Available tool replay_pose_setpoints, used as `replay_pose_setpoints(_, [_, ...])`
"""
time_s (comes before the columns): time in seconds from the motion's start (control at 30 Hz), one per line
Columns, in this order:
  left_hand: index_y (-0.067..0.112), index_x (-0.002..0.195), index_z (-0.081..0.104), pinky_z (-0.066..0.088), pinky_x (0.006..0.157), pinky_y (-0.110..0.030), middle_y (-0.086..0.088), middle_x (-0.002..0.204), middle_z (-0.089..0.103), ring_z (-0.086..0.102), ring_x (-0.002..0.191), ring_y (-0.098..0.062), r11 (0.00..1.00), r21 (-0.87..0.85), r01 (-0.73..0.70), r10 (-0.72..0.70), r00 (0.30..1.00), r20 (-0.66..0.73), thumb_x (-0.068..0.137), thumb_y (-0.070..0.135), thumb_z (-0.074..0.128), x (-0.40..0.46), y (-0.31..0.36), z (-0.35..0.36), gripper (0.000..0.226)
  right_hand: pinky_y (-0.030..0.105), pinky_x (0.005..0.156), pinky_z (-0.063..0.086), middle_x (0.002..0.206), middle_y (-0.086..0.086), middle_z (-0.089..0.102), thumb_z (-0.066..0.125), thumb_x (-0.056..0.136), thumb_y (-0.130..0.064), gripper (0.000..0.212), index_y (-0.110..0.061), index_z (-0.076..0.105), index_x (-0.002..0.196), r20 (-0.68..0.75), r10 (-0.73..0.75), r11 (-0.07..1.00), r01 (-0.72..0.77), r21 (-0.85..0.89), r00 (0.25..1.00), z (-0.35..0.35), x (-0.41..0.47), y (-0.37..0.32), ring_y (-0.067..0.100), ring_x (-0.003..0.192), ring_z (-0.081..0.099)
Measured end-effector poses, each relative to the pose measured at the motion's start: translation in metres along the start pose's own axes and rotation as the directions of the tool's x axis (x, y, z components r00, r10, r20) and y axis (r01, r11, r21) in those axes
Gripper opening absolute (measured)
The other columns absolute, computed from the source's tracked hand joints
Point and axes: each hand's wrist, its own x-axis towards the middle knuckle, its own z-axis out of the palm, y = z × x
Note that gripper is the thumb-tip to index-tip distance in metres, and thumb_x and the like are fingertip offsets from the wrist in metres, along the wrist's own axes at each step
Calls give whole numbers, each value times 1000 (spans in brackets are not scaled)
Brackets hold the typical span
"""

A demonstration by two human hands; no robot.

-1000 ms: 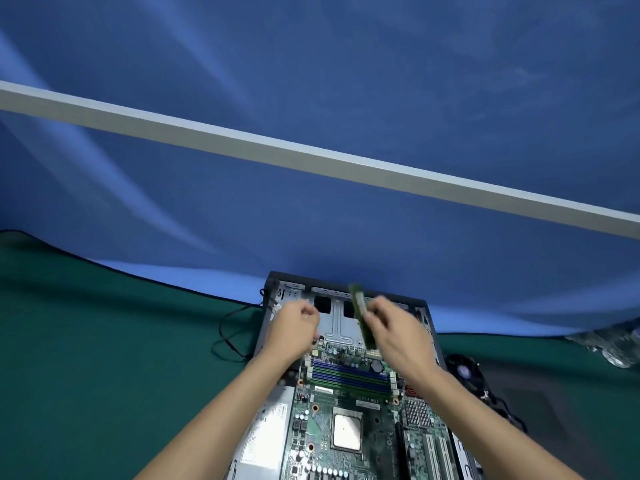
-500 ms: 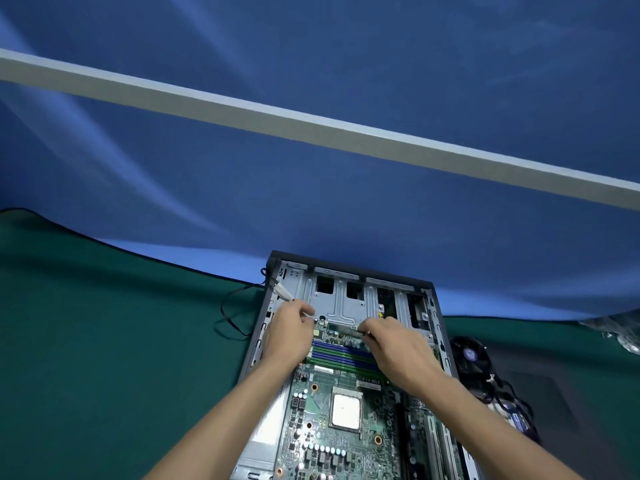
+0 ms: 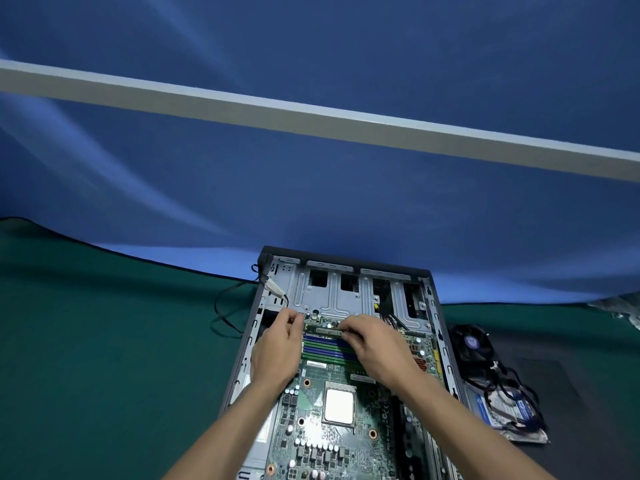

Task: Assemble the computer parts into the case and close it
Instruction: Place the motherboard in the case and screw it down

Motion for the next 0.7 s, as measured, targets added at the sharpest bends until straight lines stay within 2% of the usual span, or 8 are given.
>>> replay_pose_setpoints(0.2, [32, 93, 52, 40, 58, -28, 9, 70, 59, 53, 61, -10, 999, -34, 3, -3, 1000, -1, 98, 40, 41, 1, 0, 0, 15, 29, 87, 44, 115, -10, 63, 47, 99, -28, 23, -27, 62, 117, 4, -7, 1000, 7, -2, 1000, 4, 2, -2, 13, 107, 55])
replay_pose_setpoints(0.3, [32, 91, 51, 37, 55, -27, 9, 65, 56, 50, 57, -8, 1000, -21, 2, -2, 1000, -1, 98, 40, 41, 2, -1, 1, 15, 29, 88, 44, 115, -9, 64, 47, 100, -28, 24, -27, 62, 118, 0, -14, 1000, 14, -15, 1000, 3, 1, -2, 13, 107, 55])
replay_pose_setpoints(0.43, [33, 89, 50, 32, 54, -24, 11, 63, 55, 51, 58, -5, 1000, 22, 9, -9, 1000, -6, 99, 41, 39, 1, 0, 0, 16, 29, 86, 42, 113, -8, 64, 45, 100, -28, 24, -26, 62, 117, -3, -29, 998, 29, -49, 1000, 4, 2, -3, 15, 106, 55])
replay_pose_setpoints(0.7, [33, 86, 49, 34, 54, -25, 9, 63, 57, 50, 55, -6, 1000, 12, 13, -13, 1000, 5, 98, 43, 41, 3, -2, 1, 17, 30, 85, 35, 111, -7, 63, 42, 101, -28, 25, -26, 61, 118, -6, -39, 996, 38, -82, 999, 4, 2, -3, 16, 105, 53])
